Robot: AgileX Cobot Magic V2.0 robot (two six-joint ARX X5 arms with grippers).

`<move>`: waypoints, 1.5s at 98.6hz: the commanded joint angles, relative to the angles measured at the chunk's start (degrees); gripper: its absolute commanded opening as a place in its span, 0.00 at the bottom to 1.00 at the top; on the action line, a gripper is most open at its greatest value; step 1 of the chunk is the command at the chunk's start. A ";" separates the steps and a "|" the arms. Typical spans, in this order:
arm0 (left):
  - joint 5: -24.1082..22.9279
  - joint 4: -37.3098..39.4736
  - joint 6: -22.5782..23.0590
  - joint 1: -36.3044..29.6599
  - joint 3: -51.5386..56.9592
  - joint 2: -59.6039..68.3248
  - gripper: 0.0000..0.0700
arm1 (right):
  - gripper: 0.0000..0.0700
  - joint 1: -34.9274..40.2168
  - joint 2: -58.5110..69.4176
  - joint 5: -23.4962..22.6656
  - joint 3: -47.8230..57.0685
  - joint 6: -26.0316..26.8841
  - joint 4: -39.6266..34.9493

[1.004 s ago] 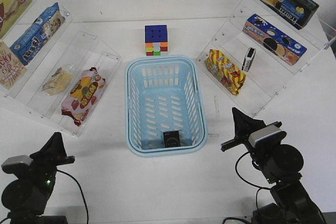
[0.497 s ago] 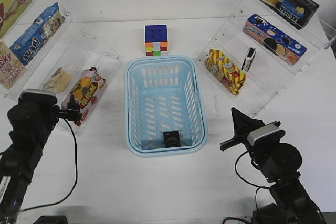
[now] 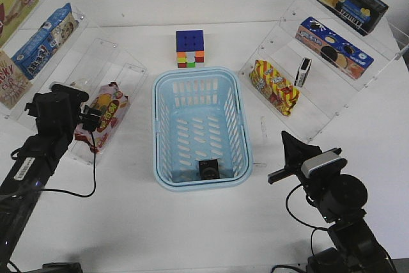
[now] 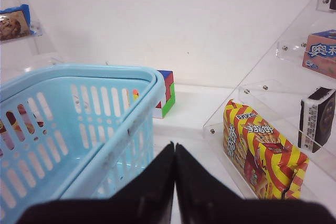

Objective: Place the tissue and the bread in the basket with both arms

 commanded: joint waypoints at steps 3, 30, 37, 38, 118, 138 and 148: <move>-1.44 1.97 0.48 -0.42 1.09 0.33 0.27 | 0.00 0.24 0.39 0.04 0.61 0.44 0.59; -0.04 1.62 -1.27 -3.89 4.39 -4.59 0.00 | 0.00 0.24 0.37 0.04 0.61 0.46 0.61; 5.18 0.22 -4.20 -5.62 6.34 -6.84 0.00 | 0.00 0.24 0.37 0.04 0.61 0.46 0.61; 6.27 -0.09 -4.59 -5.86 6.64 -7.17 0.00 | 0.00 0.24 0.37 0.04 0.61 0.44 0.61; 45.31 -5.75 -20.98 -26.71 10.62 -8.35 0.66 | 0.00 0.24 0.33 0.31 0.61 1.86 0.61; 24.87 -12.31 -20.87 -23.21 10.62 -15.21 0.01 | 0.00 0.24 0.28 0.26 0.61 1.68 0.63; 18.18 -18.49 -21.18 -21.51 10.58 -18.51 0.00 | 0.00 0.26 0.28 0.24 0.61 1.68 0.90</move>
